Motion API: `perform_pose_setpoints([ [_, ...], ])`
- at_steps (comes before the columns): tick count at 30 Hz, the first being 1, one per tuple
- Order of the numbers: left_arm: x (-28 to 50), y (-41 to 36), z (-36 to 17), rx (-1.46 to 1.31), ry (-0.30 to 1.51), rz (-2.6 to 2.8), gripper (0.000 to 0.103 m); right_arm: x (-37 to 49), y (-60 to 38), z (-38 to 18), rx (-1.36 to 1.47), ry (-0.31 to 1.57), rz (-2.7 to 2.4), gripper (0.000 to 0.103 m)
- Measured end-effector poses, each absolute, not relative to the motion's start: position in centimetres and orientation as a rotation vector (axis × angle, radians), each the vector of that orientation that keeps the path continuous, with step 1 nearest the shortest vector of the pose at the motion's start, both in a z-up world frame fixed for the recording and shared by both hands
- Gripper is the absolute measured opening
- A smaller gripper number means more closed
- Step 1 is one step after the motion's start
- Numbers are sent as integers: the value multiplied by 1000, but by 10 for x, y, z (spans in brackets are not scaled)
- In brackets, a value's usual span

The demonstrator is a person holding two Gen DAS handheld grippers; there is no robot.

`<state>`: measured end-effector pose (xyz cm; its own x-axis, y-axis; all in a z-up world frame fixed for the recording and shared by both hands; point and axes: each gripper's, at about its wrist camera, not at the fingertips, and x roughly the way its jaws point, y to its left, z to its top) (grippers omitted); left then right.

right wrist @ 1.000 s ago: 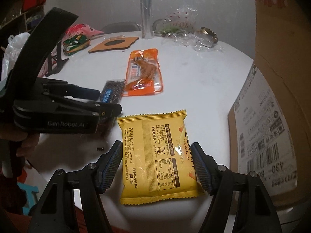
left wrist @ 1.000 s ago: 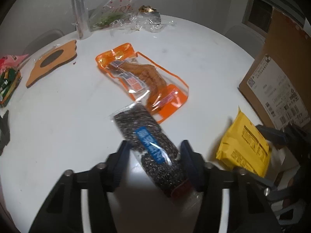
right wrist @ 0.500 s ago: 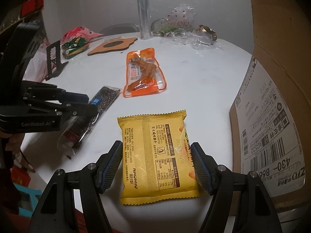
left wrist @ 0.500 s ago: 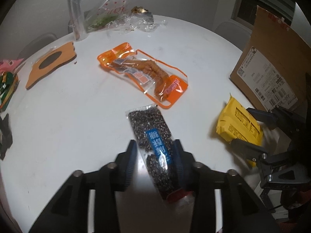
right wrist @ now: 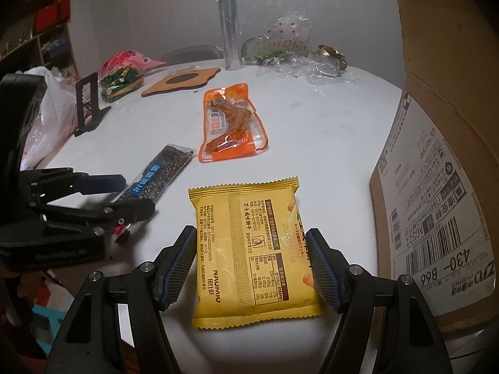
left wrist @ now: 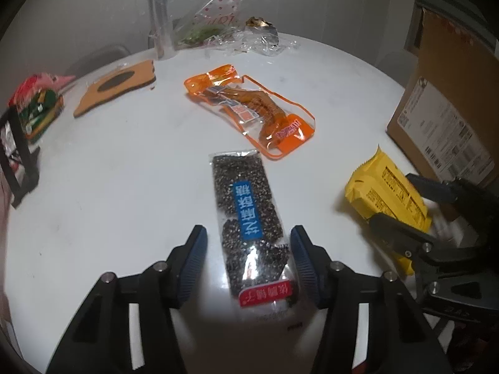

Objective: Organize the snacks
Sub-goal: 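Lift the sesame bar and yellow biscuit packet off the table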

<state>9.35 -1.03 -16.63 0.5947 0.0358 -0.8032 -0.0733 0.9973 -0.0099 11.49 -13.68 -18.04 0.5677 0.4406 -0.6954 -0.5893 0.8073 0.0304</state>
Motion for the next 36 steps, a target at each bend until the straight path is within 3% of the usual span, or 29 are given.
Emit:
perform_pose_setpoints([
  [1,94,-11,-166,-36,929,63,43,115,-137,-181,-212,751,610,68],
  [5,94,-10,-166,-28,928,51,40,116,-136,-181,-205,744,609,68],
  [36,78,33,-167,-86,883,32,41,117,-112,-182,-245,752,618,68],
])
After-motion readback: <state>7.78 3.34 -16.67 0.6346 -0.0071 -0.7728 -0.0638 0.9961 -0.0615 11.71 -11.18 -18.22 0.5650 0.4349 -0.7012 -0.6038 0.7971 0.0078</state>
